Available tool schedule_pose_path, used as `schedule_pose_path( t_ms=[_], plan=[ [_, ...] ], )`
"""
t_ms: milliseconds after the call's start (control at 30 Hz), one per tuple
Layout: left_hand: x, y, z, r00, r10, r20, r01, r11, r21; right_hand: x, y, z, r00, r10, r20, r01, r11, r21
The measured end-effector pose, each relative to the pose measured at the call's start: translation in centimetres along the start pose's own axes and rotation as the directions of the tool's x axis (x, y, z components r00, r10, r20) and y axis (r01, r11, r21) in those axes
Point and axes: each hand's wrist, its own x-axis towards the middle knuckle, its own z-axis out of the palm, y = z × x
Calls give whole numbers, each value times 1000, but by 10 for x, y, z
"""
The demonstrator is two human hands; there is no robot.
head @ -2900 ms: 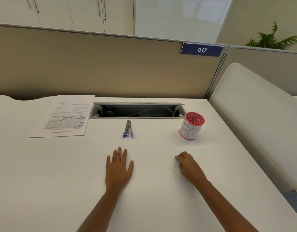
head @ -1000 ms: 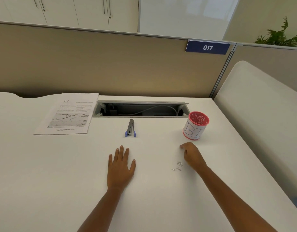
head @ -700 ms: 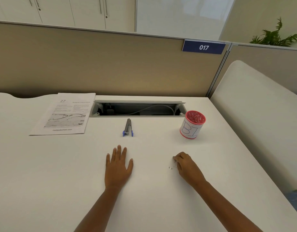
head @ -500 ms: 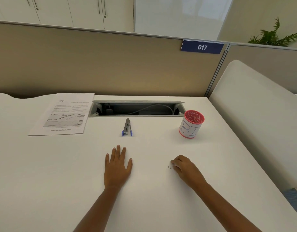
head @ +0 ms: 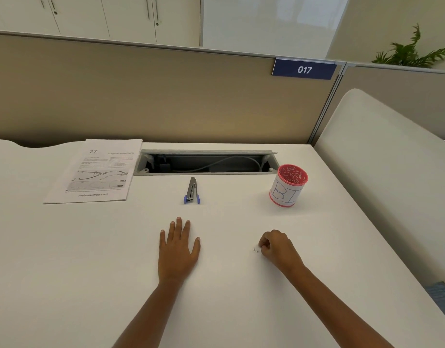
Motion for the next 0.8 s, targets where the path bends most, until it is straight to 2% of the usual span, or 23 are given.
schedule_pose_path(
  t_ms=[100, 233, 367, 467, 533, 600, 667, 733, 800],
  plan=[
    [0, 1, 0, 1000, -2, 10, 2, 1000, 21, 4, 0, -2, 1000, 29, 2, -29, 996, 80],
    [0, 1, 0, 1000, 0, 7, 0, 1000, 9, 8, 7, -8, 991, 130, 13, -128, 938, 323],
    [-1, 0, 0, 1000, -1, 12, 0, 1000, 21, 20, 13, -27, 964, 266, 31, -227, 751, 620],
    [0, 1, -2, 1000, 6, 15, -6, 1000, 29, 42, 14, -56, 954, 298, -9, -186, 616, 765],
    [0, 1, -3, 1000, 15, 14, -16, 998, 54, 61, 13, -79, 940, 333, -75, -145, 587, 796],
    [1, 2, -4, 1000, 23, 14, -24, 998, 62, 80, 11, -100, 908, 382, -172, -118, 628, 769],
    [0, 1, -2, 1000, 22, 9, -23, 998, 65, 95, 6, -117, 862, 415, -289, -125, 729, 673],
    [0, 1, -2, 1000, 16, 11, -17, 997, 69, 105, 1, -127, 833, 389, -393, -107, 810, 576],
    [0, 0, -2, 1000, 15, 13, -16, 997, 74, 112, 0, -131, 834, 350, -426, -107, 861, 497]
  ],
)
